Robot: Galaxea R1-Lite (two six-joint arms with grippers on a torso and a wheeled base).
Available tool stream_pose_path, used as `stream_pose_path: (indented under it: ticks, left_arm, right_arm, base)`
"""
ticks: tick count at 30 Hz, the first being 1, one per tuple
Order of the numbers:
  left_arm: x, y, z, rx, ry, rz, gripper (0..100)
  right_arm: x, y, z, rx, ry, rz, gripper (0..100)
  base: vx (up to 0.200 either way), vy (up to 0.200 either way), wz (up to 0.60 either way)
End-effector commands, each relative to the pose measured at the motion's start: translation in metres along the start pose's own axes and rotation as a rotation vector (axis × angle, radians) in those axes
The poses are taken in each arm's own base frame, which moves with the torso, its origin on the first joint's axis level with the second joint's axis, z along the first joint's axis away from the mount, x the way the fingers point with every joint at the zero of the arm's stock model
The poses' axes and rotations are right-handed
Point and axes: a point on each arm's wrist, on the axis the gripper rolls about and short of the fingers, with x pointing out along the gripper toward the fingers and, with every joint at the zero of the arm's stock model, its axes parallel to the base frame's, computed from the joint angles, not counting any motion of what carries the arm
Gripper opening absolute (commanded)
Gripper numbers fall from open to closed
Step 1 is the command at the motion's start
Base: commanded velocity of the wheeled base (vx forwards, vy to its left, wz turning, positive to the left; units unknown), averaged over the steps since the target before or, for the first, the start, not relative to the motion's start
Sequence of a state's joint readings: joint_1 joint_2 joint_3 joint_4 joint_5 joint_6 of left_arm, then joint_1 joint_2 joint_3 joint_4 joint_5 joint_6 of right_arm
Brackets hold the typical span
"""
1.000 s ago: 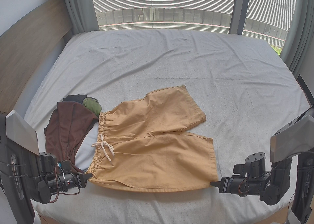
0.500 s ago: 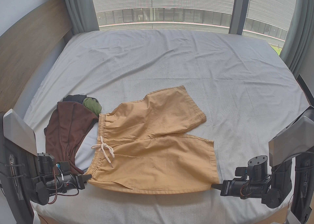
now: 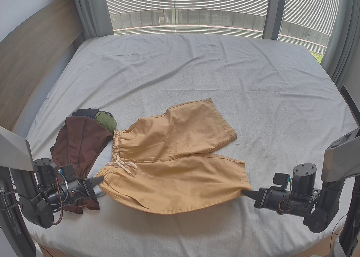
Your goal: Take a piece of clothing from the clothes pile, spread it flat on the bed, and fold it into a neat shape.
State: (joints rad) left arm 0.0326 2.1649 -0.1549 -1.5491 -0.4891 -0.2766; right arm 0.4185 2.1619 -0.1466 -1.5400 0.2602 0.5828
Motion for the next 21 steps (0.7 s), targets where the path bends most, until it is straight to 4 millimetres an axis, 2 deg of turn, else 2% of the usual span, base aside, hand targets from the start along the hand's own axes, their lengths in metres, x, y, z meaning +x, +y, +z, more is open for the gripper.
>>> stream_pose_path:
  ticks: [1,5,11,21]
  left_arm:
    - [-0.001,-0.021,0.028,0.049,-0.119,-0.071,0]
    - [0.0,-0.03,0.039,0.023,-0.162,-0.107,0]
    - [0.008,-0.031,0.058,0.035,-0.231,-0.131,0]
    - [0.01,-0.03,0.059,-0.01,-0.236,-0.13,0]
  right_arm:
    - [-0.005,0.019,0.026,-0.041,-0.125,0.082,0]
    - [-0.003,0.022,0.036,-0.05,-0.166,0.102,0]
    - [0.0,0.034,0.067,-0.08,-0.289,0.158,0]
    - [0.008,0.034,0.108,-0.084,-0.382,0.149,0]
  base:
    - [0.0,0.0,0.0]
    - [0.0,0.0,0.0]
    - [0.0,0.0,0.0]
    - [0.0,0.0,0.0]
